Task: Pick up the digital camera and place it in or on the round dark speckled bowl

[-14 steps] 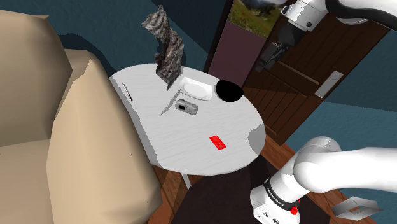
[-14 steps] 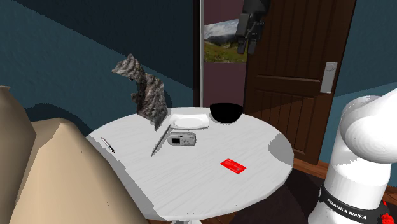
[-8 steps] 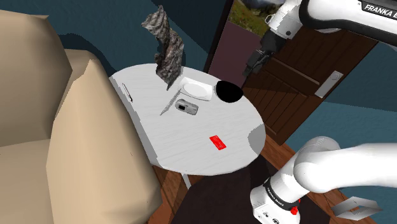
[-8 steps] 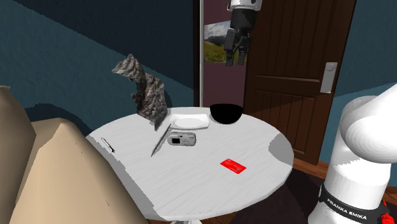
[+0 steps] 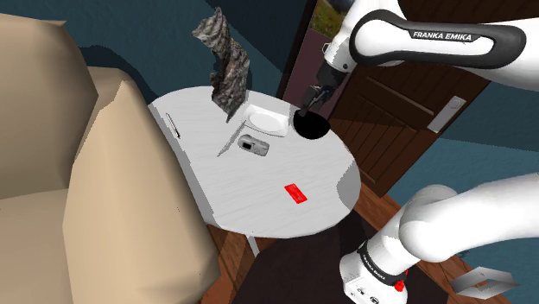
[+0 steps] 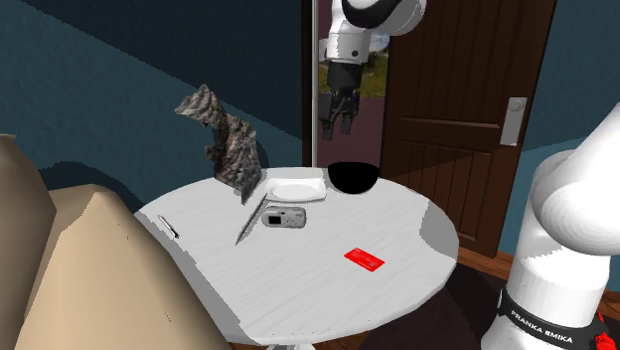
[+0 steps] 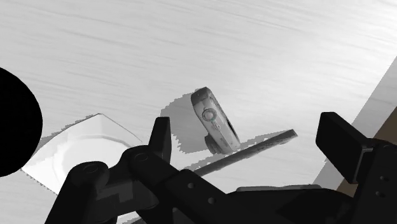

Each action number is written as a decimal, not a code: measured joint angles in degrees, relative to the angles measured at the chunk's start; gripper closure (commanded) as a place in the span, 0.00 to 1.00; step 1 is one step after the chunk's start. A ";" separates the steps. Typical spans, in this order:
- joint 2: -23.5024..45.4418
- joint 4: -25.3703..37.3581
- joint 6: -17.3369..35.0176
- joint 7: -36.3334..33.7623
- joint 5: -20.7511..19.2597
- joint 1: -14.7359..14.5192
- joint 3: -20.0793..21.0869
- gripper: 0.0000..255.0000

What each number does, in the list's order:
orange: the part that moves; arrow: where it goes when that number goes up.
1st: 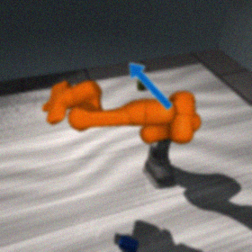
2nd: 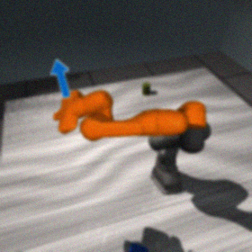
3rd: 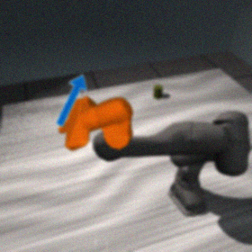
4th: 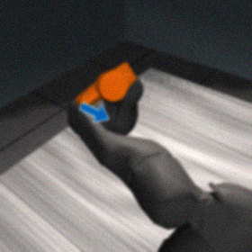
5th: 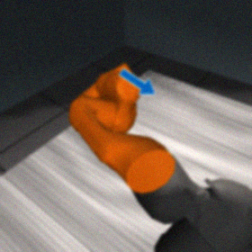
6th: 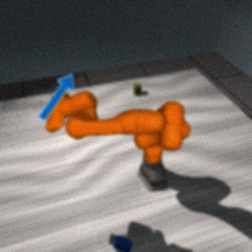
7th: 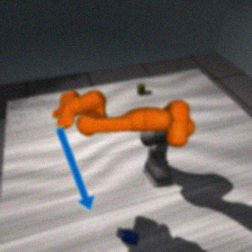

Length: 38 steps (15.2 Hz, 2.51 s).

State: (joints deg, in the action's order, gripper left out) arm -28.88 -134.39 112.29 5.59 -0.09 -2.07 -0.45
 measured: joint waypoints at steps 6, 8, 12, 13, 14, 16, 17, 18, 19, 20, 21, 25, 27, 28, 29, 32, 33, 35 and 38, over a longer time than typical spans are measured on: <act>11.69 2.35 8.32 0.75 0.32 -0.43 0.05 0.00; 16.10 3.27 11.42 0.53 0.46 -0.76 0.41 0.00; 24.37 6.77 15.50 1.08 0.66 -0.99 0.51 0.00; 26.43 7.79 16.33 1.01 0.69 -1.12 0.64 0.00; 28.73 8.86 17.40 0.55 0.67 -1.43 0.97 0.00; 32.99 10.73 19.40 0.99 0.73 -1.41 0.97 0.00; 35.29 12.21 20.05 1.14 0.75 -1.43 0.99 0.00; 37.36 13.41 20.74 1.13 0.74 -1.53 1.08 0.00; 39.76 15.22 21.16 1.21 0.72 -1.58 1.14 0.00; 41.90 16.55 21.80 1.22 0.69 -1.65 1.20 0.00; 43.05 17.06 22.34 1.32 0.70 -1.64 1.21 0.00; 45.85 17.21 24.91 1.27 0.69 -1.74 1.27 0.00; 46.77 16.89 26.15 1.45 0.72 -1.64 1.23 0.00; 47.18 16.74 26.70 1.34 0.69 -1.71 1.25 0.00; 47.49 16.84 26.90 1.37 0.70 -1.70 1.25 0.00; 47.69 16.90 27.08 1.33 0.69 -1.72 1.25 0.00; 47.71 16.90 27.10 1.33 0.69 -1.73 1.26 0.00; 47.72 16.91 27.11 1.33 0.69 -1.73 1.26 1.00; 47.70 16.92 27.12 1.33 0.69 -1.73 1.26 1.00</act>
State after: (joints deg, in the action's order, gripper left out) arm 18.82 -117.47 139.40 6.92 0.60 -3.80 0.81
